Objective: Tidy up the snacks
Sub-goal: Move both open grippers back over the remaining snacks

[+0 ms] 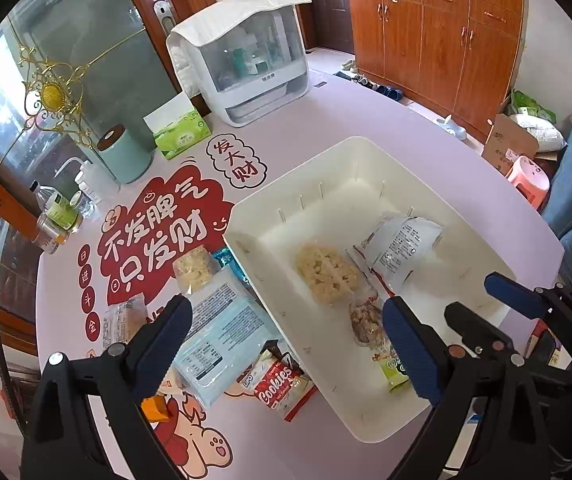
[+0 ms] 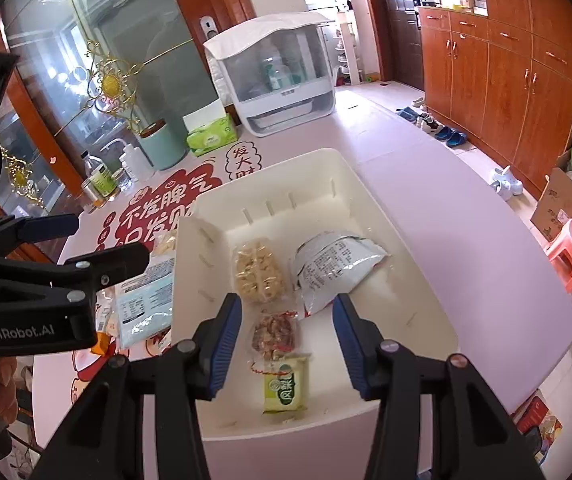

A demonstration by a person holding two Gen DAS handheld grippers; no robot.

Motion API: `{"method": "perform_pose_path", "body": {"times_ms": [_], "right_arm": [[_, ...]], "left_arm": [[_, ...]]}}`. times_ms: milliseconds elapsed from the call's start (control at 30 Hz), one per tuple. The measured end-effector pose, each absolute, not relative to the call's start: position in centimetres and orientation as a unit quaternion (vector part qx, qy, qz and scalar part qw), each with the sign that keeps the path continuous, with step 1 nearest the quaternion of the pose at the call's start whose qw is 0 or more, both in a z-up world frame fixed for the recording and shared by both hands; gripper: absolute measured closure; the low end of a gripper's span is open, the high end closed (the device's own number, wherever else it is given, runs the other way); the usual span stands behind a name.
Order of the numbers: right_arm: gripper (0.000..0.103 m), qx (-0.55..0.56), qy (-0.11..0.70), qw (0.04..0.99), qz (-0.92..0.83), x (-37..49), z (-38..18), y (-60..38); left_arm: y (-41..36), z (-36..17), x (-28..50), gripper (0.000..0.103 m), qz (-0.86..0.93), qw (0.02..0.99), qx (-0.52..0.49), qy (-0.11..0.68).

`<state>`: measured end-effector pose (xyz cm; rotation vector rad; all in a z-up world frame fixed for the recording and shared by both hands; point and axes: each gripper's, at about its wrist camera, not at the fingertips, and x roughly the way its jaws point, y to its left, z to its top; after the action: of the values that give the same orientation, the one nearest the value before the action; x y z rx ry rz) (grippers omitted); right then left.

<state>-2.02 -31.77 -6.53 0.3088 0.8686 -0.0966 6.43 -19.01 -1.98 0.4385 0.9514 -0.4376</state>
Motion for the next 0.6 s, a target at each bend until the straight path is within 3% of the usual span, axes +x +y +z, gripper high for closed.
{"method": "perform_pose_path", "body": {"times_ms": [600], "right_arm": [[0.055, 0.108, 0.435, 0.894, -0.014, -1.4, -6.3, -27.2]], "left_arm": [[-12.0, -2.4, 4.7, 0.008, -0.155, 0.857, 0.19, 0.454]]}}
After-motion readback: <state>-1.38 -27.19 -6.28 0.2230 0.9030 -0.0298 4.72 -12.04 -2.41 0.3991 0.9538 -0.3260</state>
